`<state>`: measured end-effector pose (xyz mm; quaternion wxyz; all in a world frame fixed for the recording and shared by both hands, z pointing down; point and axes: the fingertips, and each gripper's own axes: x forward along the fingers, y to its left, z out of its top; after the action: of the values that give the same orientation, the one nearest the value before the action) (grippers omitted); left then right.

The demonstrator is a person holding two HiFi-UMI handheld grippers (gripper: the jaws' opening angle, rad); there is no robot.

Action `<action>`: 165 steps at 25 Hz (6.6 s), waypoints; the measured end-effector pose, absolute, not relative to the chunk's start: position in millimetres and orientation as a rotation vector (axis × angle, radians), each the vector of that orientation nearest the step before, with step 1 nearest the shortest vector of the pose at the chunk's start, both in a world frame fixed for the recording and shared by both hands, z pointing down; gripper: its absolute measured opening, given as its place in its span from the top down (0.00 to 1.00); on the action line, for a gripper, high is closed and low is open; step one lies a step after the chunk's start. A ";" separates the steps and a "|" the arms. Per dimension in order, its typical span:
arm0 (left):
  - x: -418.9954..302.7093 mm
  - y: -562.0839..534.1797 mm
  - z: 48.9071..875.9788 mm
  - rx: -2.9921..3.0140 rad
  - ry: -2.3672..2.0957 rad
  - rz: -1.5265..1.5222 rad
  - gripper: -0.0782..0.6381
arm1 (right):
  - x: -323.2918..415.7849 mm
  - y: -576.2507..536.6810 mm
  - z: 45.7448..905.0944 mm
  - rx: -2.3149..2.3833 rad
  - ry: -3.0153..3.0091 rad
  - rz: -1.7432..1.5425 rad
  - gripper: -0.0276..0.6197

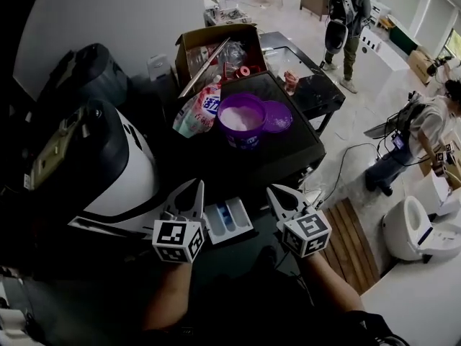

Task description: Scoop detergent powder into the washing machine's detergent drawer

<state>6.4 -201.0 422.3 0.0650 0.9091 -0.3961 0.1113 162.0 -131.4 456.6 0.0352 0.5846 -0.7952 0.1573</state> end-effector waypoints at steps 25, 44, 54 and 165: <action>-25.8 -265.7 409.9 2.723 -1.297 0.303 0.89 | 127.4 -255.4 435.8 1.594 -2.435 0.430 0.95; -15.1 -283.7 425.0 2.700 -1.239 0.307 0.89 | 121.7 -320.4 439.8 1.462 -2.272 0.343 0.72; -12.7 -291.6 427.2 2.663 -1.287 0.296 0.89 | 115.2 -357.2 456.8 1.309 -2.183 0.324 0.70; -29.6 -302.5 440.2 2.517 -1.469 0.302 0.89 | 191.5 -407.7 497.2 0.707 -1.895 0.219 0.90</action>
<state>-29.6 -302.5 440.2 0.1058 0.8542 -0.4987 0.1024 191.5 -407.7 497.2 0.5259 0.2956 -0.7922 0.0916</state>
